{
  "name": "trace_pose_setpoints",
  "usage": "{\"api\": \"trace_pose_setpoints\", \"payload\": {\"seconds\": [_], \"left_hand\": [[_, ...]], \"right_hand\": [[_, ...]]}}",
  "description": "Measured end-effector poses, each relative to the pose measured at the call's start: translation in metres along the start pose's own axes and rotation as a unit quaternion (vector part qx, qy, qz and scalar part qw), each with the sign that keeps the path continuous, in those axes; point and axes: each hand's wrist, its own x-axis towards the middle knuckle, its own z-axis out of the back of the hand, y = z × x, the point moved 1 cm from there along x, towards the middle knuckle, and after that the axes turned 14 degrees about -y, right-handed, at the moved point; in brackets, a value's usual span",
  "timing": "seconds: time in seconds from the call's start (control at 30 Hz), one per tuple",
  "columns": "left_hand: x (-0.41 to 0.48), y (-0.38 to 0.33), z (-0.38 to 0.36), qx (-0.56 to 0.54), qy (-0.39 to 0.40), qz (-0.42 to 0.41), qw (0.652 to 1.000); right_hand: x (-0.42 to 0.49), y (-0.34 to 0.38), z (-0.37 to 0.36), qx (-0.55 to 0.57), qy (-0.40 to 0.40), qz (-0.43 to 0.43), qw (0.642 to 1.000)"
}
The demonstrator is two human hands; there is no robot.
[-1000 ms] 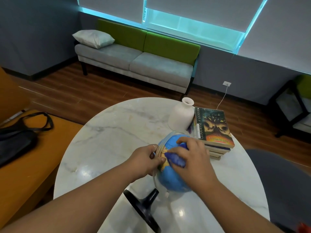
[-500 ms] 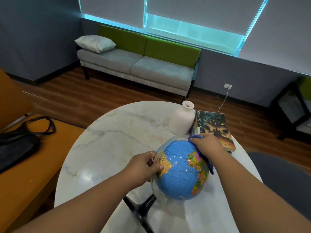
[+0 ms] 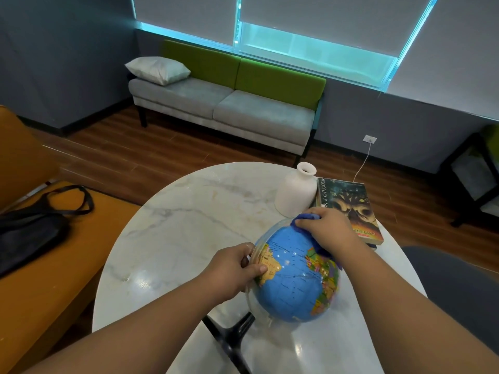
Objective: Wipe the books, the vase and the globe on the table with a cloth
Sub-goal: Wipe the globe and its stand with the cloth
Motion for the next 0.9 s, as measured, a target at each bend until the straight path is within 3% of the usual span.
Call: {"api": "trace_pose_setpoints", "payload": {"seconds": [0.17, 0.27, 0.37, 0.6, 0.8, 0.9], "left_hand": [[0.000, -0.001, -0.001, 0.000, -0.001, 0.002, 1.000], [0.000, -0.001, -0.001, -0.010, 0.000, 0.011, 1.000], [-0.001, 0.000, 0.000, -0.016, -0.007, 0.019, 1.000], [-0.002, 0.001, -0.002, -0.043, 0.006, 0.043, 0.998], [0.003, 0.004, -0.001, -0.039, 0.045, 0.048, 0.997], [0.004, 0.003, -0.002, -0.054, 0.046, 0.049, 0.996]], "right_hand": [[0.017, -0.013, 0.004, -0.143, -0.020, -0.045, 0.989], [0.012, -0.005, -0.005, -0.151, -0.034, 0.015, 0.988], [-0.007, 0.010, -0.017, -0.120, -0.046, 0.128, 0.983], [-0.087, 0.003, -0.033, -0.189, -0.145, 0.419, 0.876], [-0.137, -0.061, -0.044, -0.138, -0.209, 0.541, 0.802], [-0.147, -0.091, -0.057, -0.123, -0.228, 0.550, 0.794]]}}
